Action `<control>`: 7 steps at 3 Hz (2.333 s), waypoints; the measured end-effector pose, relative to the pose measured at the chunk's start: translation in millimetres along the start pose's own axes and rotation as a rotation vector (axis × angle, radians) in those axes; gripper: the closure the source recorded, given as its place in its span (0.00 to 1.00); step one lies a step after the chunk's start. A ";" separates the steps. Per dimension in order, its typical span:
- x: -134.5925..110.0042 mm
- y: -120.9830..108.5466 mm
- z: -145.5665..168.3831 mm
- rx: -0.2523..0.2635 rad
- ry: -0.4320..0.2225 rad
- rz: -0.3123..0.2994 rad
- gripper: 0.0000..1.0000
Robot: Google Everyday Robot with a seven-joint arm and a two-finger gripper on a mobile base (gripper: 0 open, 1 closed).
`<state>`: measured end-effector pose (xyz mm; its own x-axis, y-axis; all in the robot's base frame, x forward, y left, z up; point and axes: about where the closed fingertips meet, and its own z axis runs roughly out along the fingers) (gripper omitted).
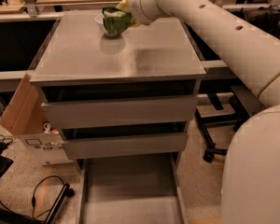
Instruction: Pick green rice chip bag from bottom drawer and place on counter
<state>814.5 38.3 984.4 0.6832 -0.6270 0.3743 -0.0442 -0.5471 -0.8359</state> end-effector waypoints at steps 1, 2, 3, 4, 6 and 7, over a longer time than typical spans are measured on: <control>-3.9 2.0 4.3 -0.004 -0.008 0.000 0.51; -5.5 2.3 5.9 -0.004 -0.011 0.000 0.28; -7.5 2.7 8.0 -0.005 -0.015 0.000 0.05; -8.6 3.0 9.1 -0.005 -0.017 0.000 0.00; -2.7 -21.4 -11.3 -0.037 0.072 -0.036 0.00; 5.4 -48.7 -60.7 -0.088 0.210 -0.111 0.00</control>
Offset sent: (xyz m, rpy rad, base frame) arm 0.0002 0.0027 -0.0036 -0.0017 0.0052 0.0041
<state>776.1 27.8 1051.5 0.5213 -0.6566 0.5451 -0.0465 -0.6597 -0.7501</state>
